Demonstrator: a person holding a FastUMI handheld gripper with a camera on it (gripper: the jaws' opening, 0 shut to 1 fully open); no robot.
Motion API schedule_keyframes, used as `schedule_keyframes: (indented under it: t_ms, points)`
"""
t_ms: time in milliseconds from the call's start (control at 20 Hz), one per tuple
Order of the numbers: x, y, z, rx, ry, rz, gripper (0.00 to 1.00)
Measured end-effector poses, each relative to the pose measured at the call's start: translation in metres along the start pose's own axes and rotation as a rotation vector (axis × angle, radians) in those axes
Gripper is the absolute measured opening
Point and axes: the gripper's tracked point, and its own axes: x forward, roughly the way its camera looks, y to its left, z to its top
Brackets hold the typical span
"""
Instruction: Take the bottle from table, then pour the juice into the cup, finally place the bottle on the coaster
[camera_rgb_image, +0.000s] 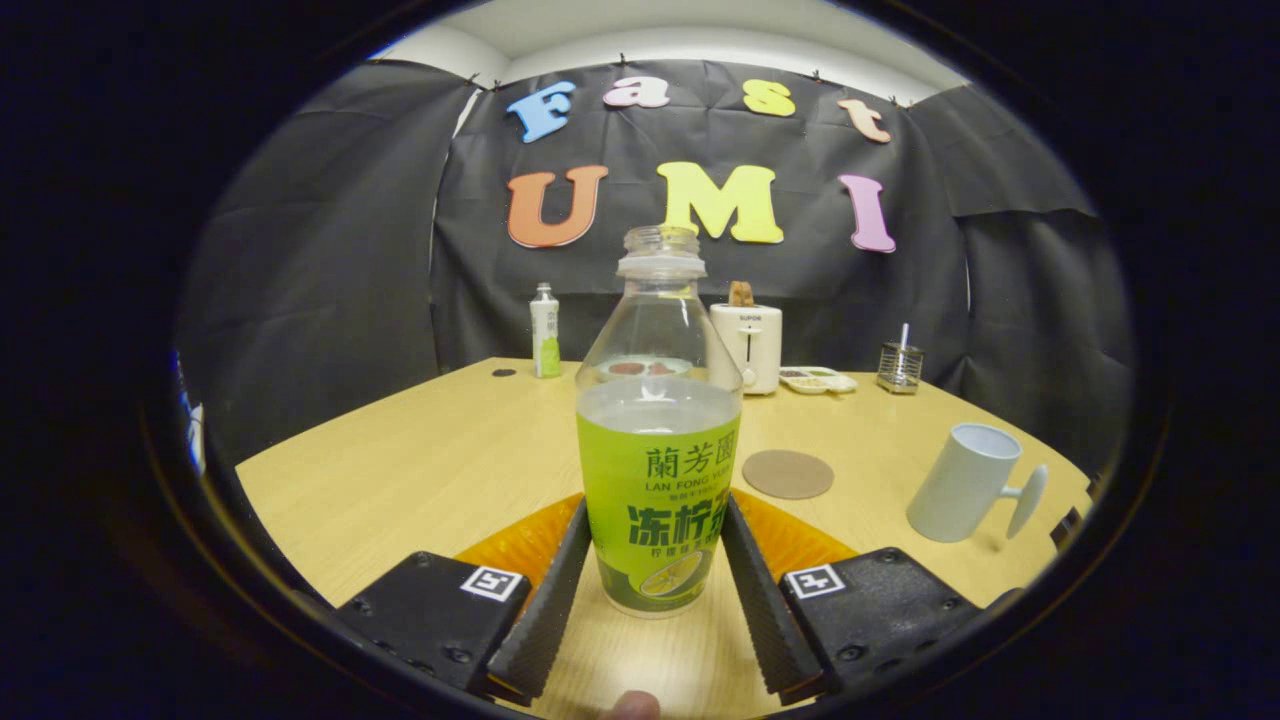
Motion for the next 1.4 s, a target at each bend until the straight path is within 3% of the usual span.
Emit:
schedule_keyframes:
  t_ms: [500, 750, 1400]
  points:
    - [-0.017, -0.029, 0.043, 0.179, -0.056, 0.032, 0.79]
    - [-0.015, -0.052, 0.060, 0.270, -0.082, 0.004, 0.79]
    - [-0.011, -0.045, 0.071, 0.795, -0.061, 0.143, 0.78]
